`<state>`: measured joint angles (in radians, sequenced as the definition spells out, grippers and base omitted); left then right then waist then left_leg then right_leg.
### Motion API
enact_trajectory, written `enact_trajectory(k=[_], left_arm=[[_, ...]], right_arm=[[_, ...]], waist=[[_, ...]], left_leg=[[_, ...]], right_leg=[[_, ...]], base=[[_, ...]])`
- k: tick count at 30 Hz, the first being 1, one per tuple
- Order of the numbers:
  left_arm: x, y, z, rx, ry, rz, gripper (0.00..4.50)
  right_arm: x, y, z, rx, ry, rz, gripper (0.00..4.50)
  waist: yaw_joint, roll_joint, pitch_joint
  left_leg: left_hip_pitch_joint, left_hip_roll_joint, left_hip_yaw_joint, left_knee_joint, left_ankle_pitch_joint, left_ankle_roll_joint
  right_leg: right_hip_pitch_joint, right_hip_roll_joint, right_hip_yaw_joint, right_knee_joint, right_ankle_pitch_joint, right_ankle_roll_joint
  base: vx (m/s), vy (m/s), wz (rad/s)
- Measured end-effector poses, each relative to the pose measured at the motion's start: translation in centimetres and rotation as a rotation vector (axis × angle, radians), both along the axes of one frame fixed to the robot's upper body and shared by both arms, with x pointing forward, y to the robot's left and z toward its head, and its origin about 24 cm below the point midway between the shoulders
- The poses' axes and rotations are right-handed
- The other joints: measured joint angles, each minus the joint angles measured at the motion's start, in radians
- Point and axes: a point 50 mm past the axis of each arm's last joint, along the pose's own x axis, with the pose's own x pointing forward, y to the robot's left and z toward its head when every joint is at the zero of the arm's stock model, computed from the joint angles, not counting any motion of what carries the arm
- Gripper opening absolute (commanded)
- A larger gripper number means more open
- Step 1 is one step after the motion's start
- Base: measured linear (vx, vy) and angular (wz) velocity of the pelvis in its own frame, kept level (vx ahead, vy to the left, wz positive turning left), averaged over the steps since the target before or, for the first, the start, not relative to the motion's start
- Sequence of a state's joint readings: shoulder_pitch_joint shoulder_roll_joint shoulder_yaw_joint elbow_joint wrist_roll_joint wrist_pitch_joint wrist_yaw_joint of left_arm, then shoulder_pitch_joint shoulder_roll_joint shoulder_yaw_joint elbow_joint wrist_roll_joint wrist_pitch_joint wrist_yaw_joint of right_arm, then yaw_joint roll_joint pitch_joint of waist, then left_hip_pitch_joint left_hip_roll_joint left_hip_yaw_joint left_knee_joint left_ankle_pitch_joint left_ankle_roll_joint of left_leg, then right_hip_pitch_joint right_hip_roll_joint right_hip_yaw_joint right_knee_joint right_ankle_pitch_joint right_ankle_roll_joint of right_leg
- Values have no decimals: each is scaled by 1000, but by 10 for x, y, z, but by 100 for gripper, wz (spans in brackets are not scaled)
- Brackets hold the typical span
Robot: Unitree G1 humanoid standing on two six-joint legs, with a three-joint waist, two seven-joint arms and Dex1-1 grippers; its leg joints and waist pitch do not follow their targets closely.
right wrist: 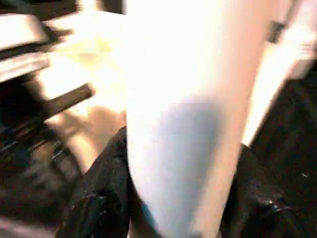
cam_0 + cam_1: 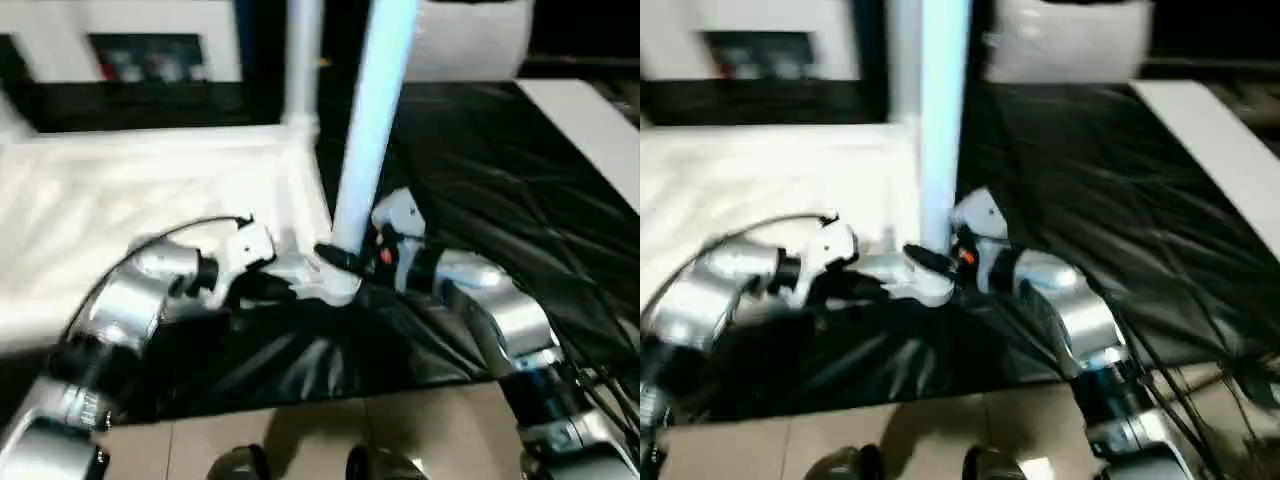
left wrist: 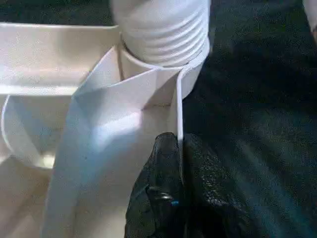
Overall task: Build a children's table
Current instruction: Insert table leg to table base
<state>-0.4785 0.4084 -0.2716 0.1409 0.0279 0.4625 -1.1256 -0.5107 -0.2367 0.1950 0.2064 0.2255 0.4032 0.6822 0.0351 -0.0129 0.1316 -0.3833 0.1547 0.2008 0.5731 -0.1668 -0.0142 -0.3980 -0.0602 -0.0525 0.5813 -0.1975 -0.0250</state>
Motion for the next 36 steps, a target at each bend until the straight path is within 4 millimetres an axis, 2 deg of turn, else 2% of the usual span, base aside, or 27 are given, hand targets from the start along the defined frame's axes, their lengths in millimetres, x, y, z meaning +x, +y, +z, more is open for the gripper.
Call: enact_trajectory(k=[2, 4, 12, 18, 19, 23, 25, 28, 30, 32, 36], left_arm=[[-4, -14, 2, 11, -13, 24, 0], [-4, -19, 3, 18, -13, 50, 0], [0, -24, 5, 45, -74, 53, 0], [2, -10, 6, 54, -163, -6, 0], [3, -6, 7, 41, -160, -12, 43], [7, 6, 12, -36, -138, -6, 60], [9, 5, 23, -122, -147, -18, 89], [15, 1, 48, -282, -174, 5, 97], [30, -4, 65, -350, -233, 94, 133], [46, -5, 84, -402, -307, 213, 138], [73, -10, 110, -482, -374, 425, 174]], right_arm=[[2, -4, -3, -22, 22, -33, 188], [2, -5, -3, -26, 23, -42, 188], [4, -11, -3, -23, 10, -91, 188], [-3, -18, -2, 236, -6, -139, 188], [-4, -22, 0, 292, -9, -146, 188], [-4, -43, 16, 395, -59, -193, 188], [-5, -45, 23, 427, -81, -190, 188], [-10, -44, 23, 425, -81, -181, 188], [-11, -44, 20, 410, -70, -188, 188], [-13, -37, 20, 406, -69, -167, 188], [-15, -33, 22, 386, -83, -150, 188]], waist=[[18, 1, 0], [25, 0, 0], [29, 2, -1], [29, 3, -1], [28, 3, -1], [27, 4, -1], [27, 4, -1], [28, 5, -2], [31, 6, -2], [33, 6, -2], [35, 7, -4]], left_leg=[[1, 0, 1, -4, 0, 0], [2, 0, 2, -5, 0, 0], [1, 0, 2, -8, 0, 0], [-5, 1, 2, -9, 1, -2], [-6, 1, 2, -10, 2, -3], [-8, 2, 2, -9, 2, -3], [-8, 3, 2, -8, 2, -3], [-8, 5, 2, -4, 2, -3], [-8, 6, 2, 1, 3, -4], [-7, 8, 1, 6, 3, -4], [-5, 10, 0, 15, 3, -4]], right_leg=[[1, 0, 1, -1, 1, -2], [2, 1, 1, -1, 6, -6], [1, 1, 0, -1, 10, -10], [-6, 1, -1, -1, 19, -4], [-7, 1, -2, -1, 19, -3], [-9, 1, -5, 2, 19, -4], [-9, 1, -6, 3, 19, -4], [-9, 1, -8, 9, 18, -5], [-9, 1, -9, 14, 18, -6], [-8, 1, -10, 17, 19, -7], [-3, 1, -11, 21, 21, -6]], base=[[0, 0, 0], [0, 0, 0], [0, 0, 0], [0, 0, 0], [0, 0, 0], [0, 0, 0], [0, 0, 0], [0, 0, 0], [0, 0, 0], [-51, -8, 2], [0, 0, 0]])
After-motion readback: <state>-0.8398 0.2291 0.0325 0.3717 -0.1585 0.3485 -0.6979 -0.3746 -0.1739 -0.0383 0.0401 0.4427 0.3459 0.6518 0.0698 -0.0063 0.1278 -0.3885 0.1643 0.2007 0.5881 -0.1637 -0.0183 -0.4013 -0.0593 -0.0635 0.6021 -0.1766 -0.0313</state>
